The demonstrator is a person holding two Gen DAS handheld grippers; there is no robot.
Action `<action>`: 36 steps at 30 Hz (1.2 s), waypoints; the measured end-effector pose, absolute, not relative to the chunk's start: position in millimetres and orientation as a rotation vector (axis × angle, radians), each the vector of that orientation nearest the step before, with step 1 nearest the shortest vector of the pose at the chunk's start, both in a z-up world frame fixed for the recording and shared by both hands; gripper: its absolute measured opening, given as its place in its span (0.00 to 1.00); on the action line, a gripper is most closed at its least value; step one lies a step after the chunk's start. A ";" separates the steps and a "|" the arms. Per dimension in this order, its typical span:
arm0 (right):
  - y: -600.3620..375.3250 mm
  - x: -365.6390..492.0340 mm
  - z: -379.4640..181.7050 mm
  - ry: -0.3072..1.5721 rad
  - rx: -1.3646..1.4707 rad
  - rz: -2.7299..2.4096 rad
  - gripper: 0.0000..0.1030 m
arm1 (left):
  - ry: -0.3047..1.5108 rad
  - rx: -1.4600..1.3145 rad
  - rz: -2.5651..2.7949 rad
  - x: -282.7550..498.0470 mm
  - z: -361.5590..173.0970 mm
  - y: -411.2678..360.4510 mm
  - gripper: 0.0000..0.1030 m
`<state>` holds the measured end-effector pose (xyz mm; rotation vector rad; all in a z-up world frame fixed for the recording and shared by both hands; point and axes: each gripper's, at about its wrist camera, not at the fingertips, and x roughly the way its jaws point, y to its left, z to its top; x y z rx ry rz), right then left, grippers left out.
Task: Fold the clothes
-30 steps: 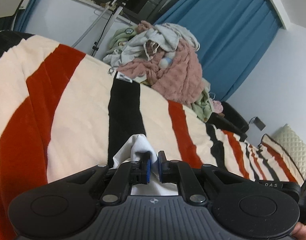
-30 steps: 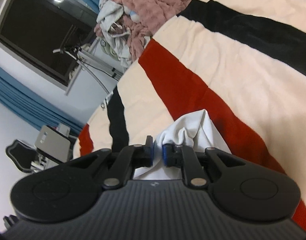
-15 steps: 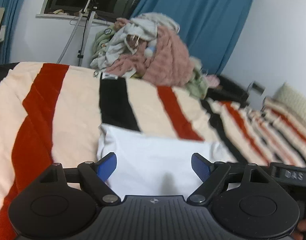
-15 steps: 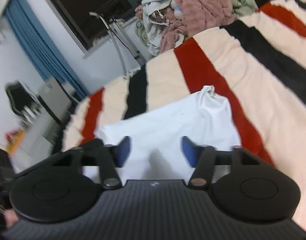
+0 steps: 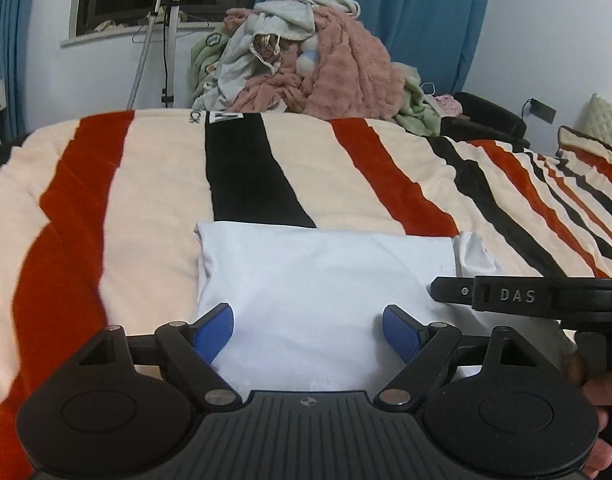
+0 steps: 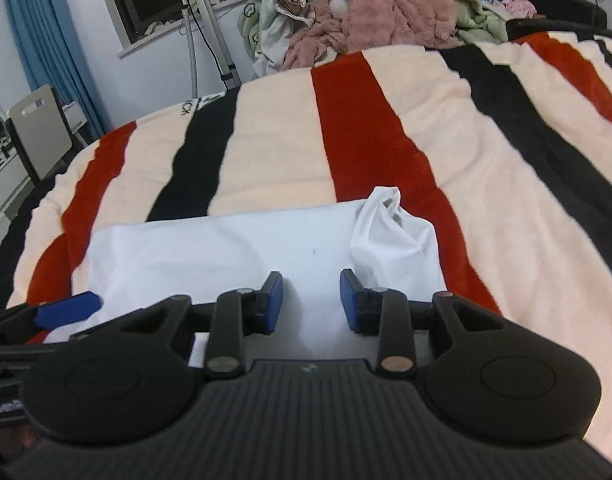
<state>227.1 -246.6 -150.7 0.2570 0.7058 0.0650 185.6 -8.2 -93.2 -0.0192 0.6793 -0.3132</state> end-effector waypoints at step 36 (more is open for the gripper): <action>-287.3 95.3 -150.1 0.776 0.919 0.195 0.84 | 0.884 -0.735 -0.386 68.2 -92.4 84.6 0.81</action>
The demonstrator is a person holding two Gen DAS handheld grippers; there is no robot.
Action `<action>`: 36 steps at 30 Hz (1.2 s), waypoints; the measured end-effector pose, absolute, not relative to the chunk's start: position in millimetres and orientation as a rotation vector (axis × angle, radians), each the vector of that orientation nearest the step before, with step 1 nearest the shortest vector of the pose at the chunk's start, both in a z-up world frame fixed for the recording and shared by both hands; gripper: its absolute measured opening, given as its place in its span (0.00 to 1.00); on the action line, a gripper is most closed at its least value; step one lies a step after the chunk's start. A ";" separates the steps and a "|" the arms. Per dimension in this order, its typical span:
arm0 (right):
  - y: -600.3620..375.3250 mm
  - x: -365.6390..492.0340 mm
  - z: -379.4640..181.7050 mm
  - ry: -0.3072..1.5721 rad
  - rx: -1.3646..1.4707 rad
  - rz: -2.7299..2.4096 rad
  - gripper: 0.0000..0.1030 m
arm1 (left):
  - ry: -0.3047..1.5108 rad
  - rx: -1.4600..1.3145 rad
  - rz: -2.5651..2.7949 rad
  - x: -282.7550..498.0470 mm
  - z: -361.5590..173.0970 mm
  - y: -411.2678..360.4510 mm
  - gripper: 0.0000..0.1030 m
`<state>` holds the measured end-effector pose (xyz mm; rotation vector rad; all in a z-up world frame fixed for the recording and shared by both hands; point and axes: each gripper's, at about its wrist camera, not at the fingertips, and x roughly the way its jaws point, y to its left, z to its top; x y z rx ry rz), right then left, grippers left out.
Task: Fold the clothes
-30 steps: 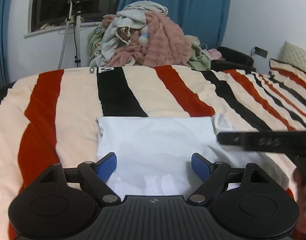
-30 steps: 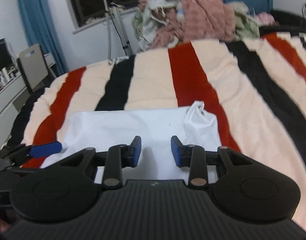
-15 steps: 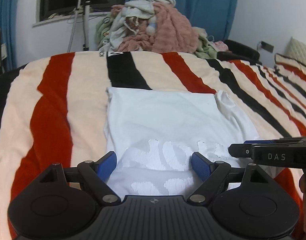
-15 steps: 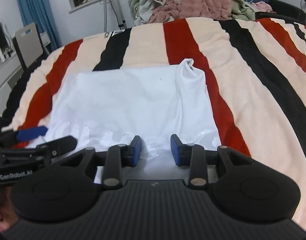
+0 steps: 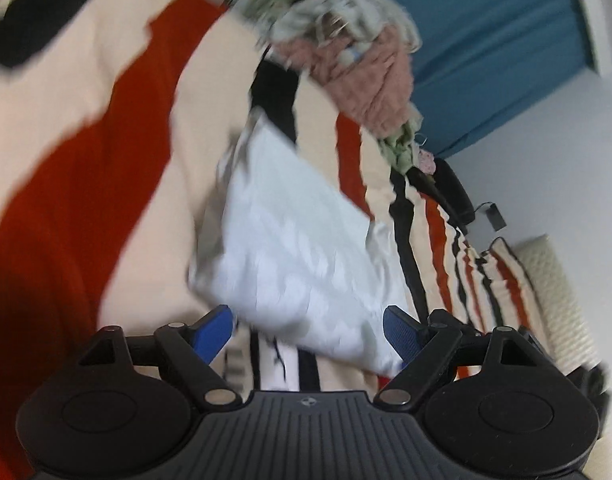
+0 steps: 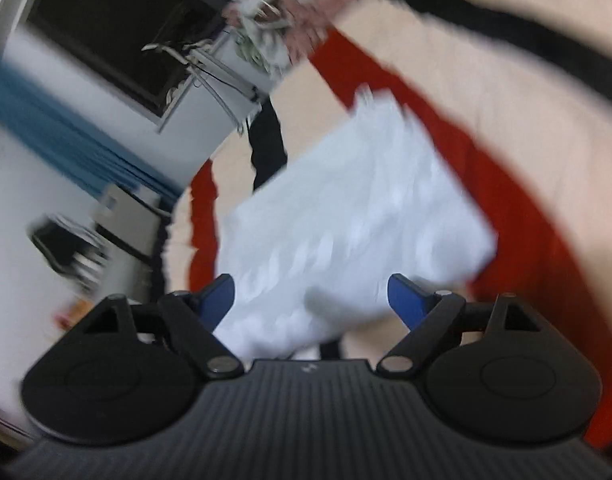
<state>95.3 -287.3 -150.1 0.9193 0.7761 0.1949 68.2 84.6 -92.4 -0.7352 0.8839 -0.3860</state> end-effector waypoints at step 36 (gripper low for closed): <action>-387.5 37.4 -74.2 0.511 1.273 0.067 0.20 | 0.857 -0.844 -0.386 60.6 15.7 23.0 0.26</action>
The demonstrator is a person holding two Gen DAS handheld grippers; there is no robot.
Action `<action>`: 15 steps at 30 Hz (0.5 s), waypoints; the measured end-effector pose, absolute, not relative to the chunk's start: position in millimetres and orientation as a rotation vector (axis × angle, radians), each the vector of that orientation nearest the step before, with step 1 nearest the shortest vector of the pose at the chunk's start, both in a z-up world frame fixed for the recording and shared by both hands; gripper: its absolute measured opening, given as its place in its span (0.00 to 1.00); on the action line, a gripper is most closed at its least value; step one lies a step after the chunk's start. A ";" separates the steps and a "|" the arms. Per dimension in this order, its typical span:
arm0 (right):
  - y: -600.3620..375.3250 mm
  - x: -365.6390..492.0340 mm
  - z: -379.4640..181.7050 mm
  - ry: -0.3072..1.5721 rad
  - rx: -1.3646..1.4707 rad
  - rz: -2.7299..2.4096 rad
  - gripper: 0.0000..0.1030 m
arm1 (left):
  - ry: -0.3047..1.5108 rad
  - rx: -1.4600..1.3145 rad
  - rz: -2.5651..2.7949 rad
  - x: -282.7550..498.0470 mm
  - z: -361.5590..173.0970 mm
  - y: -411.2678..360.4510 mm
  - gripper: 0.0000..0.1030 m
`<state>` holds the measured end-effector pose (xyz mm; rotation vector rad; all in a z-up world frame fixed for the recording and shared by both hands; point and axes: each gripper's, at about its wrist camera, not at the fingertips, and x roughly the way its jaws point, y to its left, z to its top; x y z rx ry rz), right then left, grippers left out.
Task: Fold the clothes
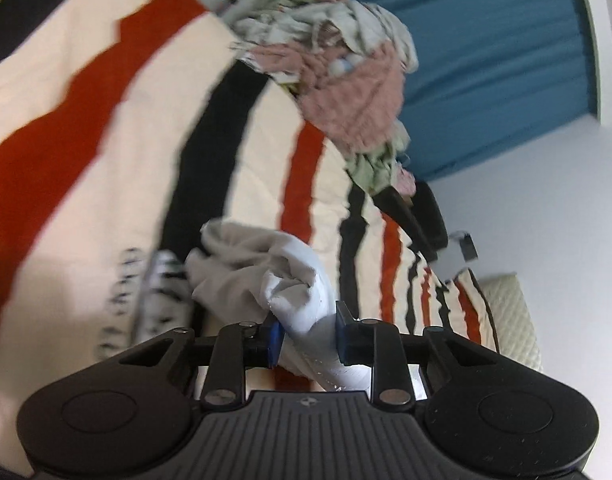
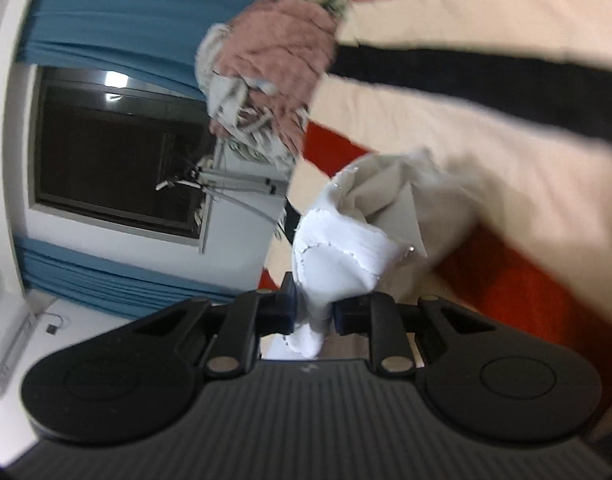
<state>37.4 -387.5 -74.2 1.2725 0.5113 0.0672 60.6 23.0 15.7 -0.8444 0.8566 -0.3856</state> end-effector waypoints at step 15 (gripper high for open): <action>-530.1 239.9 -30.7 0.357 1.103 -0.032 0.20 | 0.822 -0.645 -0.474 320.3 60.8 -170.1 0.26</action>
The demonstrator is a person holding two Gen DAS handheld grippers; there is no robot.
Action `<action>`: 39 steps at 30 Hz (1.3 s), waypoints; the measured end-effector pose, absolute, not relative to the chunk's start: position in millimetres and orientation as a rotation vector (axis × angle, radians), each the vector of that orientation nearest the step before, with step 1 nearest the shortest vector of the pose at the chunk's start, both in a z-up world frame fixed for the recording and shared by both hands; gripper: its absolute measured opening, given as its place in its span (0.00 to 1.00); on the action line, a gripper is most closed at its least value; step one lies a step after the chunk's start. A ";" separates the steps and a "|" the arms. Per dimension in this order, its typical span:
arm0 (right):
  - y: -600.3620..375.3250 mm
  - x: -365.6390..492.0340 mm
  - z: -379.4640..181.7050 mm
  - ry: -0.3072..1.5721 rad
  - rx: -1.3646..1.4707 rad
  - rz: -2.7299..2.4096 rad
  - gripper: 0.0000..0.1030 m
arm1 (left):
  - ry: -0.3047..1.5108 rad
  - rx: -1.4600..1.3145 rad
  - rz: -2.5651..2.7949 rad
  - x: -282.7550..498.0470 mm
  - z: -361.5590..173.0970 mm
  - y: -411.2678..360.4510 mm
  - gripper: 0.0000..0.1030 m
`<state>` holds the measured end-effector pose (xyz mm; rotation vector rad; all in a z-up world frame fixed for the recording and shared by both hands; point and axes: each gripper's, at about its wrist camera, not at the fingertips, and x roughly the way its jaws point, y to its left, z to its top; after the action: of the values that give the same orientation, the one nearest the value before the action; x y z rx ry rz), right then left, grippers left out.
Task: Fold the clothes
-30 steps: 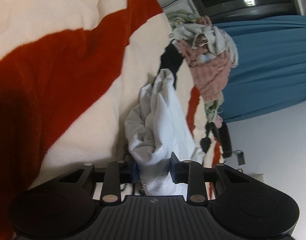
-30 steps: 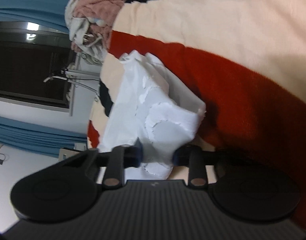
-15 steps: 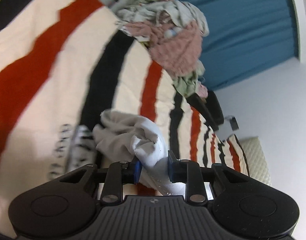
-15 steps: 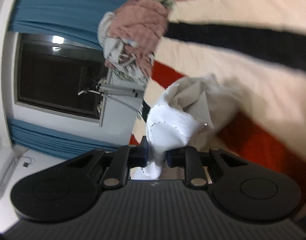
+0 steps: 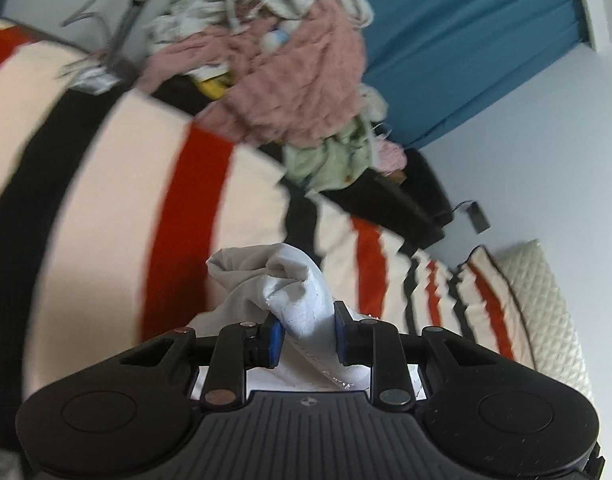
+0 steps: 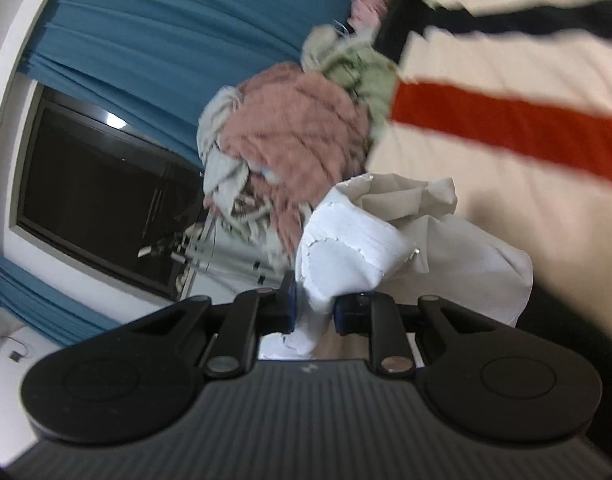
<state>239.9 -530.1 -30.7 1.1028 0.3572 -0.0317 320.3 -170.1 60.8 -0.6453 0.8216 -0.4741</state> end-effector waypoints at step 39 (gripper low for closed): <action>-474.0 144.7 -3.8 0.541 0.733 -0.254 0.25 | 0.597 -0.026 -0.554 220.0 83.1 -214.8 0.49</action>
<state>144.7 -474.0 -3.8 0.7326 0.5405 -0.2536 220.0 -214.8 83.1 -0.0256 0.5967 -0.5539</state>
